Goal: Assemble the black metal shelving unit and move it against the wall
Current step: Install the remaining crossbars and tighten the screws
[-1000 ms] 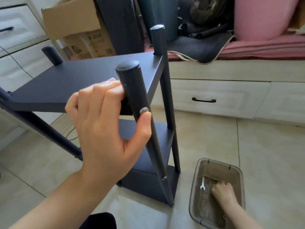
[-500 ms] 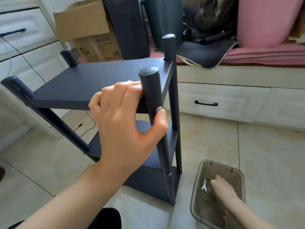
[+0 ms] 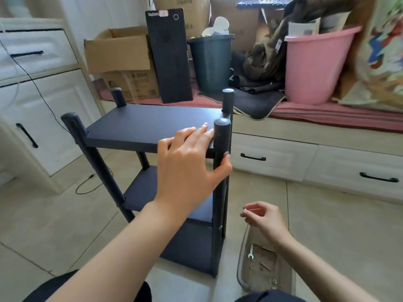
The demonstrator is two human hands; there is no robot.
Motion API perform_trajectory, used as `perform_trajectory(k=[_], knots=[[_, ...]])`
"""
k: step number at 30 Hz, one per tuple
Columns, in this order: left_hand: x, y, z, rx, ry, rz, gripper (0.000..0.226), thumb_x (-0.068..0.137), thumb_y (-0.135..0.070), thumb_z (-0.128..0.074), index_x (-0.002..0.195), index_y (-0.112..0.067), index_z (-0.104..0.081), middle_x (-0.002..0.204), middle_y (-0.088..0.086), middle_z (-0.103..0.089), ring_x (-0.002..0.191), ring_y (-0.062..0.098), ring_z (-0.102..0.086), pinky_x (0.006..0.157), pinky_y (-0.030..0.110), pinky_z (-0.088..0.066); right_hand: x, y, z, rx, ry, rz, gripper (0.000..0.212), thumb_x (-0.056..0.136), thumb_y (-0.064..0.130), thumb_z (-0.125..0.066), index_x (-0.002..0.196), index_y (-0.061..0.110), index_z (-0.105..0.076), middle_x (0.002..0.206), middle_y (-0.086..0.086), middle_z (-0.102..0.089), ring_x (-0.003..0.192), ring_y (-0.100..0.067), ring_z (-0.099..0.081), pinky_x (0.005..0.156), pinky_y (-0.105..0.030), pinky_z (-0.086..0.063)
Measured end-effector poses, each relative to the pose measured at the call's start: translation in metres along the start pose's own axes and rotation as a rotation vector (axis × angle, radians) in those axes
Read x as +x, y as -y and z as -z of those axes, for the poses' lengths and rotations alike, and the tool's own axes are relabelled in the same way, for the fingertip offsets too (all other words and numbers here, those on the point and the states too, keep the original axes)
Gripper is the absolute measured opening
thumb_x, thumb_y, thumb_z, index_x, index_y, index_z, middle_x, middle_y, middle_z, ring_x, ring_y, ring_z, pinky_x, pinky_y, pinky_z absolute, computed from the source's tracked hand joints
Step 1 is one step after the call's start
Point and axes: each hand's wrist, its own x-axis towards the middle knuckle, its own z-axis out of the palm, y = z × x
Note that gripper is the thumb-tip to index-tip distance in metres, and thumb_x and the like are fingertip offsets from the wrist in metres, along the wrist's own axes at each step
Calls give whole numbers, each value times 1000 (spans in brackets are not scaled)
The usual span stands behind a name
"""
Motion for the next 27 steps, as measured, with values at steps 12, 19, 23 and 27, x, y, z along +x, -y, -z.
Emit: perform_trajectory(k=[12, 19, 23, 27], knots=[[0, 3, 4, 47, 128, 19, 70, 89, -63, -28, 136, -24, -61, 145, -5, -57, 141, 22, -44, 121, 51, -14, -12, 108, -51, 316, 13, 31, 33, 104, 30, -48, 106, 0, -62, 94, -21, -73, 89, -32, -71, 88, -47, -57], [3, 13, 10, 59, 161, 34, 68, 88, -65, -30, 141, -31, -56, 150, -11, -50, 145, 16, -37, 120, 43, -18, -9, 126, -75, 517, 144, 20, 19, 103, 11, -40, 98, 0, -55, 57, -13, -51, 49, -23, -44, 49, -31, -39], [6, 29, 20, 45, 136, 43, 66, 88, -66, -33, 141, -33, -55, 150, -14, -50, 145, 14, -38, 119, 38, -19, -9, 138, -86, 528, 180, 50, 18, 105, 17, -43, 102, 3, -53, 59, -12, -47, 46, -21, -42, 47, -29, -39], [14, 52, 35, 37, 150, 92, 69, 86, -68, -27, 144, -37, -51, 153, -18, -46, 147, 11, -32, 118, 33, -16, -3, 157, -104, 506, 213, 78, 28, 105, 28, -46, 107, -1, -50, 74, -15, -42, 46, -22, -45, 46, -30, -40]])
